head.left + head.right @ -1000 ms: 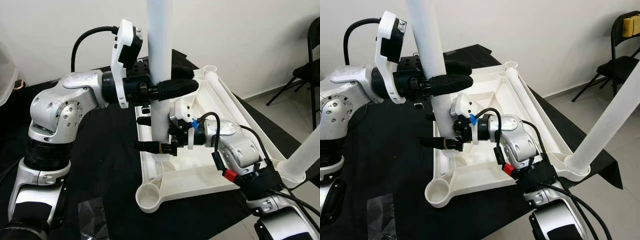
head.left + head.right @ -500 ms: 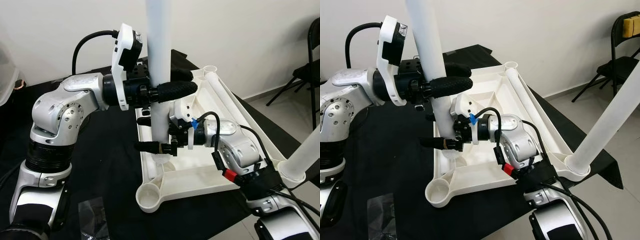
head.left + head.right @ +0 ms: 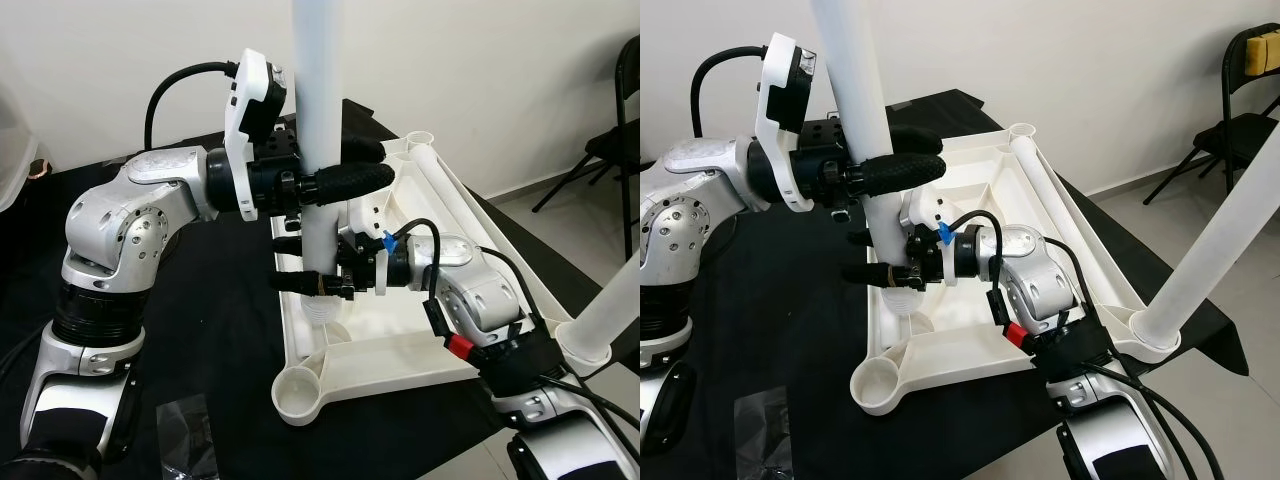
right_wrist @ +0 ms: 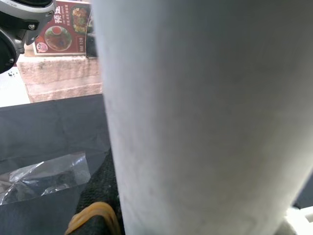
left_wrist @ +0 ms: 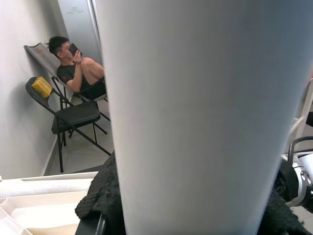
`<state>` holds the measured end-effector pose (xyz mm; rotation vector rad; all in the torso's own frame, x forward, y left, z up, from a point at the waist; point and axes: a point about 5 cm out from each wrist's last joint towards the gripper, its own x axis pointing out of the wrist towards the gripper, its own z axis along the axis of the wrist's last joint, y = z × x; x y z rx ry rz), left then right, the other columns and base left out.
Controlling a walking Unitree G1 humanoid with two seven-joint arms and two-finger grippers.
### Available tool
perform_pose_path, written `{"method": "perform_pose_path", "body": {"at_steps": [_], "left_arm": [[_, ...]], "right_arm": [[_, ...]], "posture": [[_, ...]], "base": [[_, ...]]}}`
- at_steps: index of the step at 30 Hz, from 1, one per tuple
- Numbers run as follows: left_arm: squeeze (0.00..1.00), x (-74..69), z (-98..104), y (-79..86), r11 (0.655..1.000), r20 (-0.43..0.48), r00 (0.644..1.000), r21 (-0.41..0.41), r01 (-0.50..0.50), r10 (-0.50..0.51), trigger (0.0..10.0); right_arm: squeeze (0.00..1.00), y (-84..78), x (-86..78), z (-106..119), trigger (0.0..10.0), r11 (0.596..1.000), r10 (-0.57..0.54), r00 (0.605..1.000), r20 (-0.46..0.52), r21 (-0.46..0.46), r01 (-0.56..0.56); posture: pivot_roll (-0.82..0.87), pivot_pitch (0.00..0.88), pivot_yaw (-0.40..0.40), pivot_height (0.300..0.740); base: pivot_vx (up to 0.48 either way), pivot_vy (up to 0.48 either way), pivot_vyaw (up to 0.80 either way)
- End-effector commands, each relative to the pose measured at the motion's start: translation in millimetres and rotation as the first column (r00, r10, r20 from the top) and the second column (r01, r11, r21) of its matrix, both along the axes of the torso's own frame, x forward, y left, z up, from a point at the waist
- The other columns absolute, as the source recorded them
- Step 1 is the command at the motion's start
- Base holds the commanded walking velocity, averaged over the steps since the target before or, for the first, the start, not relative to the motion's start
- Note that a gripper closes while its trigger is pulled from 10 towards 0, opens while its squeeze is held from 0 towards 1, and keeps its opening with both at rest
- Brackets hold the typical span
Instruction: Building children table
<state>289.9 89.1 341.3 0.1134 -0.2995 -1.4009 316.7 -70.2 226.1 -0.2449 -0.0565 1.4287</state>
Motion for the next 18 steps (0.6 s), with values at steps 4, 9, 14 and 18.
{"method": "perform_pose_path", "body": {"at_steps": [4, 9, 14, 18], "left_arm": [[0.00, -13.1, -4.5, -25.9, 0.990, 0.008, 0.990, 0.013, 0.142, -0.142, 0.0], [0.00, -12.4, -4.6, -26.0, 0.990, 0.013, 0.990, 0.014, 0.139, -0.139, 0.0], [1.00, -10.6, -4.3, -25.7, 0.992, 0.013, 0.991, 0.007, 0.130, -0.130, 10.0], [1.00, -8.8, -0.7, -22.7, 0.993, 0.007, 0.993, -0.019, 0.118, -0.118, 10.0]], "right_arm": [[0.00, 28.4, -10.9, 9.4, 0.0, 0.994, 0.106, 0.993, 0.049, -0.020, -0.105], [0.00, 28.8, -10.9, 8.7, 0.0, 0.995, 0.103, 0.994, 0.049, -0.020, -0.102], [0.00, 29.2, -10.9, 8.0, 0.0, 0.995, 0.097, 0.994, 0.049, -0.018, -0.096], [0.00, 28.8, -9.6, 7.4, 0.0, 0.997, 0.071, 0.996, 0.050, -0.006, -0.071]], "posture": [[-0.03, 0.078, 0.035, 0.740], [-0.03, 0.079, 0.036, 0.740], [-0.03, 0.078, 0.036, 0.740], [-0.04, 0.078, 0.037, 0.740]], "base": [[0.000, 0.000, 0.00], [0.000, 0.000, 0.00], [0.000, 0.000, 0.00], [0.000, 0.000, 0.00]]}}
